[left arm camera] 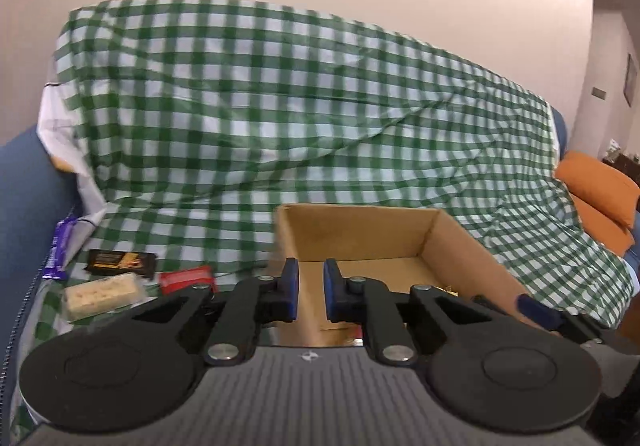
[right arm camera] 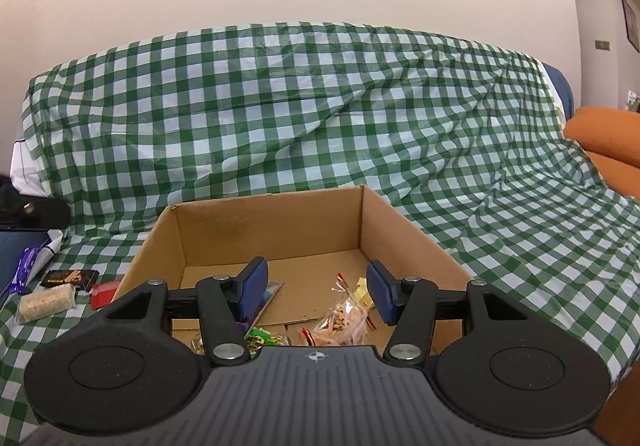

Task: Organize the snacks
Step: 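Move the left tool back toward the white bar while the right tool stays over the box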

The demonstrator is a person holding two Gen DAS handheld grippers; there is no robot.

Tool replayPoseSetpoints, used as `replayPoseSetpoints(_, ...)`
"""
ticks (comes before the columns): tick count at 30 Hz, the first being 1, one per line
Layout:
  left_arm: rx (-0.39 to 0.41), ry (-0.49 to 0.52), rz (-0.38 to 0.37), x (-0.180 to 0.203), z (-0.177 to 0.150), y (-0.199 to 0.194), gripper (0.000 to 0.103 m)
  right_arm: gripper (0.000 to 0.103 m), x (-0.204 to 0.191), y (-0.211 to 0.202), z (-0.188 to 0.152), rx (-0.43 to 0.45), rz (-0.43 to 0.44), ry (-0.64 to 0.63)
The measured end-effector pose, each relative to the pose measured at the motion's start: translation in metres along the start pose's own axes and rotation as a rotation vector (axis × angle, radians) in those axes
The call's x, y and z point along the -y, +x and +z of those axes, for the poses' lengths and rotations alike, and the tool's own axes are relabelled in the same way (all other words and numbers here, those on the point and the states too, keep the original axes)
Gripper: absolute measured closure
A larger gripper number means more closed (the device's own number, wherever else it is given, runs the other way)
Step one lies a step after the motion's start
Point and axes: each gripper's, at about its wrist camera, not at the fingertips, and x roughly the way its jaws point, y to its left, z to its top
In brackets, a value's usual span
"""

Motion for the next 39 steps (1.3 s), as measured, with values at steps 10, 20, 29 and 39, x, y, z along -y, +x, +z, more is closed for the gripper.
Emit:
replayPoseSetpoints(10,-0.022,0.044,0.027,-0.051,-0.004,0.010,0.092,0.049,-0.003,-0.014,-0.003,0.046,-0.004,-0.041)
replayPoseSetpoints(20,-0.094,-0.028,0.117,-0.126,-0.026,0.035,0.091,0.068,-0.006,-0.012,-0.009,0.030,0.000,-0.063)
replayPoseSetpoints(29,-0.153,-0.103,0.231,-0.174,-0.046,0.072,0.088,0.068,-0.013,-0.011,-0.014,0.034,-0.007,-0.108)
replayPoseSetpoints(39,-0.162,0.274,0.399,-0.170,-0.063,0.130,0.005,0.068,-0.026,-0.004,-0.019,0.032,-0.011,-0.145)
